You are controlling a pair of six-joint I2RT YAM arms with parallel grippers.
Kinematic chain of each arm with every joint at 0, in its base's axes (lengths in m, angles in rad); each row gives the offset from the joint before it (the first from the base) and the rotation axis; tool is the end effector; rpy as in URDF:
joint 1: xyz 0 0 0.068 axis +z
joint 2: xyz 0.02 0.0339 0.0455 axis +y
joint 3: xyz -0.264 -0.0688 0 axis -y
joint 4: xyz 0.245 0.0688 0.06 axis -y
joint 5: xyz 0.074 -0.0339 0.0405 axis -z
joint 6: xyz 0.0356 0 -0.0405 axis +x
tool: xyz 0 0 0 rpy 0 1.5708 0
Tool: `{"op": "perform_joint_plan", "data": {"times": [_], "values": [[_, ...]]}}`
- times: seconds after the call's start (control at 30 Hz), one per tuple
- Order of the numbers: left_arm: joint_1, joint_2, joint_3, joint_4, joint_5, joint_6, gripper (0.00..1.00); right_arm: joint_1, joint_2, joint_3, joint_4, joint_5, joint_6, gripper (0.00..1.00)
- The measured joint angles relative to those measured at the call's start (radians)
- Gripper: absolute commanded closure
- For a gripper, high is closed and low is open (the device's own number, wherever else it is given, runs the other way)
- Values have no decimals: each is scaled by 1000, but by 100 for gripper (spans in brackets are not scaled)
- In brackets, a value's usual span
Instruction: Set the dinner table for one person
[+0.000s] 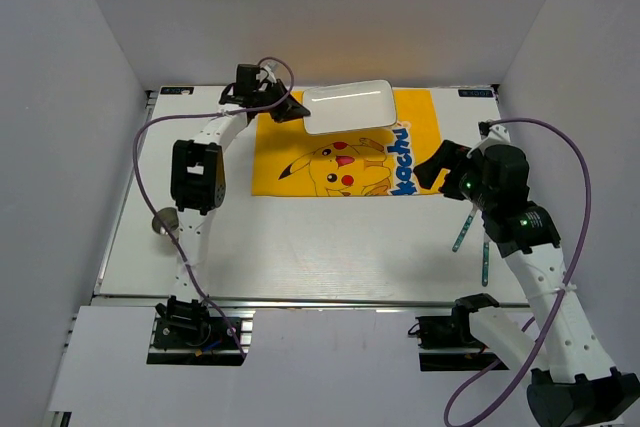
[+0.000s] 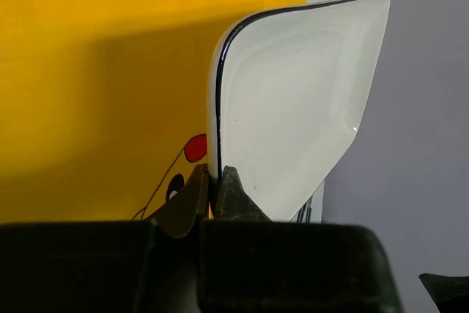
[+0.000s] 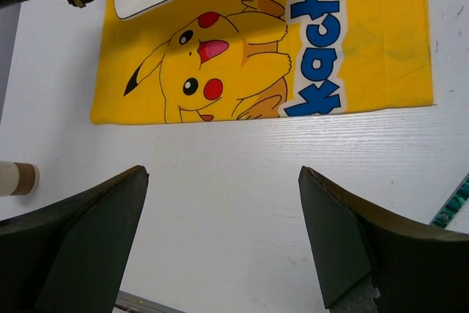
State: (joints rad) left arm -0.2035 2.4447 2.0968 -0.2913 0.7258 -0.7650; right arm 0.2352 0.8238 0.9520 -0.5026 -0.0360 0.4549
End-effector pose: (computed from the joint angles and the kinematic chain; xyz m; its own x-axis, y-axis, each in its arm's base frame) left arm 0.5378 -0.1351 0.1958 -0.8874 -0.3458 -0.3047 0.0808 0.5343 -0.8414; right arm 0.1727 0.0427 0.3580 -0.4361 0.3470 -0.8303 -0.0822 0.9034 0.4208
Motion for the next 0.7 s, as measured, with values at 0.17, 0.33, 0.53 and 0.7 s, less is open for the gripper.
{"op": "perform_joint_plan", "data": {"times": [0.17,0.33,0.53,0.7], "values": [[-10,27,14,-7,-9,37,100,0,-11,-23,-8,6,-9,11],[-38,40,14,-45,-16,87,100,-1,-14,-47,-20,7,-18,11],[-64,74,51,-112,-45,138,100,-6,-22,-69,-23,7,-21,11],[-66,118,68,-130,-68,162,100,-6,-35,-81,-23,7,-24,11]]}}
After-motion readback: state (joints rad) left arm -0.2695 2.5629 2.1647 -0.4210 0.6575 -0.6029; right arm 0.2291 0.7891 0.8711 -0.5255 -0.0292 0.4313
